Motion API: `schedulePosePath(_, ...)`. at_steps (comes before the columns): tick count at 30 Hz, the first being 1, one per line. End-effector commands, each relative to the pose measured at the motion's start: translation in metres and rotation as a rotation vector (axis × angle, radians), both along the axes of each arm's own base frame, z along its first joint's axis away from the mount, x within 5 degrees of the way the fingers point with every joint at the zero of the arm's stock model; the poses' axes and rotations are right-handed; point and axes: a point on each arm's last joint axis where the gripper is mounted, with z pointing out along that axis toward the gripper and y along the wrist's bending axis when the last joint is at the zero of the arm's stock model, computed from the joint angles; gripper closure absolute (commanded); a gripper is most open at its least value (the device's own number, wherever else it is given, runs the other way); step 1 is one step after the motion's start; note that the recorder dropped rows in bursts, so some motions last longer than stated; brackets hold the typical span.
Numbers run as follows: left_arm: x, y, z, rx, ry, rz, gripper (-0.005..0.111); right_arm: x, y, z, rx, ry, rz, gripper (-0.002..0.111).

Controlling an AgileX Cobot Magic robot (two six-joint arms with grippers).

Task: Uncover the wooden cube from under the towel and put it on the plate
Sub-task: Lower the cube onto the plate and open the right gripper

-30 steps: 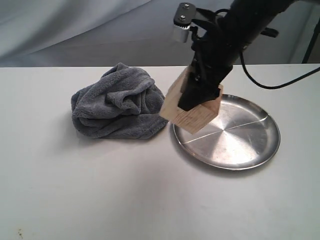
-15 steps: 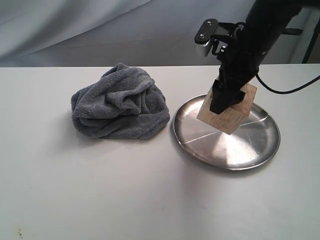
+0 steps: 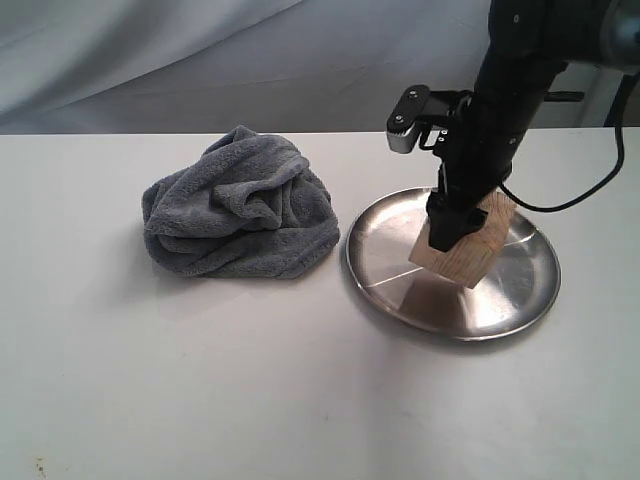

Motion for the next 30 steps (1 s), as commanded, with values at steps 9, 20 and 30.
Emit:
schedulePosePath(9,0.000,0.000,0.000,-0.008,-0.010,-0.002,0.107,0.013,-0.021,-0.006,0.028,-0.023,-0.104,0.108)
schedulePosePath(20,0.000,0.000,0.000,-0.008,-0.010,-0.002,0.107,0.021,-0.017,-0.025,0.068,-0.022,-0.152,0.108)
schedulePosePath(30,0.000,0.000,0.000,-0.008,-0.010,-0.002,0.107,0.030,-0.015,-0.045,0.070,-0.032,-0.176,0.108)
